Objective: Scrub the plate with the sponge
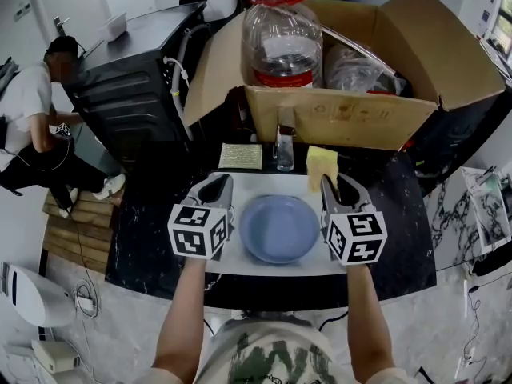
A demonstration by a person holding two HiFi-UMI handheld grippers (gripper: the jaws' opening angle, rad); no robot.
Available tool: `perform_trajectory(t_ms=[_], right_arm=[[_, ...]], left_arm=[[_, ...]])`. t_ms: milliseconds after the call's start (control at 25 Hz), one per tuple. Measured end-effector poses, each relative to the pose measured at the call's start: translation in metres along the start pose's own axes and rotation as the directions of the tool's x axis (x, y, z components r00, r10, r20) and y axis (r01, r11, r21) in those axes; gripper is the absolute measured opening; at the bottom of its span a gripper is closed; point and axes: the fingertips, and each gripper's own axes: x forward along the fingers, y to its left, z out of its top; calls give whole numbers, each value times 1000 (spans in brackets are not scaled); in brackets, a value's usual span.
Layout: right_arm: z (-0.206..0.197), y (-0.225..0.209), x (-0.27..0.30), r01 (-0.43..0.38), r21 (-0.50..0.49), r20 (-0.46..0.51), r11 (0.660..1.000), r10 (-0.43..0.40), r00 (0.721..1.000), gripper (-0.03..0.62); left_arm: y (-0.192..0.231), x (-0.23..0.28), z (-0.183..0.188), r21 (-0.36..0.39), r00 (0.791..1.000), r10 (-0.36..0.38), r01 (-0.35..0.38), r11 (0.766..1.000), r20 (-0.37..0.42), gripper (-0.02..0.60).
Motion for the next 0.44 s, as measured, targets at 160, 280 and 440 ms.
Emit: perform_trajectory(t_ms=[160, 280, 440], right_arm=[[1, 0, -2, 1, 4, 0, 1000, -1, 1000, 69], [2, 0, -3, 0, 0, 1, 1000, 0, 1000, 69], [2, 1, -3, 0, -8, 0, 1000, 0, 1000, 69]], left_arm=[[-1, -1, -1, -6, 1000, -1, 1, 1000, -1, -2], [-1, -3, -1, -6, 1000, -3, 3, 1000, 0, -2], [-2, -5, -2, -6, 1000, -7, 7, 1000, -1, -2]])
